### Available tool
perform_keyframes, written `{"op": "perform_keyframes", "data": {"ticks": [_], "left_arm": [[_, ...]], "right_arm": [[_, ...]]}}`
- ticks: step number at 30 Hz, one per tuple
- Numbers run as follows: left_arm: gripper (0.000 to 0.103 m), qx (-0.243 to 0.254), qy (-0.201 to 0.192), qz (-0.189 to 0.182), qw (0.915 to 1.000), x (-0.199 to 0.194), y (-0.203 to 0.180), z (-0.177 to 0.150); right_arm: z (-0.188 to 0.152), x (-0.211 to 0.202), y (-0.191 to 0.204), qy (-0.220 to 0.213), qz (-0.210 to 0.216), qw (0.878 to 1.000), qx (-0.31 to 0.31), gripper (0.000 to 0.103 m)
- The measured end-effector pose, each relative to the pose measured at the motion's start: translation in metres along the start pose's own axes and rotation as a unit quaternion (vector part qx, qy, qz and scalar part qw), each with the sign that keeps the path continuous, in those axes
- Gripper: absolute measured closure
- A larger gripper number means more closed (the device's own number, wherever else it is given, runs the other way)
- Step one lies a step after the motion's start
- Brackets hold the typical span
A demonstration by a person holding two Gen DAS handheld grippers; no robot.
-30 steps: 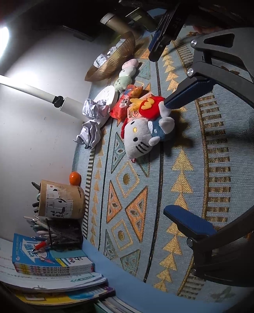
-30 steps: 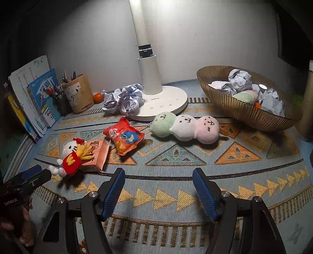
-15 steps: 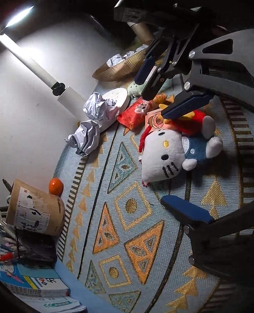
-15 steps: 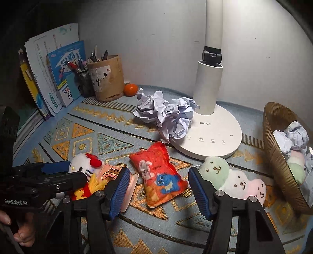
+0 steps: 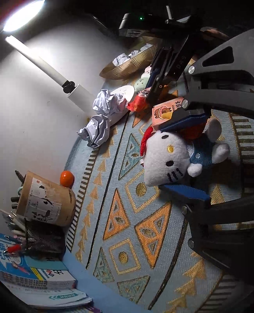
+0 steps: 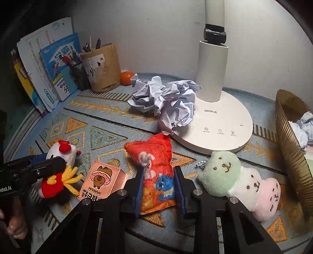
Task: Organize objects
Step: 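Carry the Hello Kitty plush and red snack bag over the amber bowl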
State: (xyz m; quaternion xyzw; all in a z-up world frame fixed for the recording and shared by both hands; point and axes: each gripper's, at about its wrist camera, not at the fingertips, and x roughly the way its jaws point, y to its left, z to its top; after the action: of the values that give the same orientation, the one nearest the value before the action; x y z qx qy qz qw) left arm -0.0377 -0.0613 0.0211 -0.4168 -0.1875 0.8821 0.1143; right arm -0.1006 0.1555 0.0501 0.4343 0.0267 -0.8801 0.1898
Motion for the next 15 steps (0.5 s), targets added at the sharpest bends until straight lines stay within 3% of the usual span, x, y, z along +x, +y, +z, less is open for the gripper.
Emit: {"op": "perform_keyframes", "data": {"ticks": [4,8,10,13,15], "left_arm": [[0.054,0.04,0.001,0.001,0.9992,-0.027,-0.009,-0.007],[0.054,0.059,0.01,0.005,0.9982,-0.032,-0.016,-0.026],[0.054,0.063,0.002,0.007,0.998,-0.03,-0.018,-0.035],[0.054,0.054,-0.011,-0.004,0.9985,-0.027,-0.016,-0.046],[0.054,0.061,-0.02,0.007,0.9979,-0.028,-0.018,-0.05]], "right_arm": [[-0.019,-0.043,-0.004,-0.012,-0.018,0.999,0.04,0.075],[-0.057,-0.067,-0.013,0.03,-0.076,0.992,0.094,0.075],[-0.074,-0.071,-0.019,0.039,-0.084,0.989,0.115,0.075],[-0.088,-0.072,-0.017,0.044,-0.051,0.991,0.117,0.074],[-0.094,-0.075,-0.017,0.04,-0.012,0.992,0.122,0.068]]}}
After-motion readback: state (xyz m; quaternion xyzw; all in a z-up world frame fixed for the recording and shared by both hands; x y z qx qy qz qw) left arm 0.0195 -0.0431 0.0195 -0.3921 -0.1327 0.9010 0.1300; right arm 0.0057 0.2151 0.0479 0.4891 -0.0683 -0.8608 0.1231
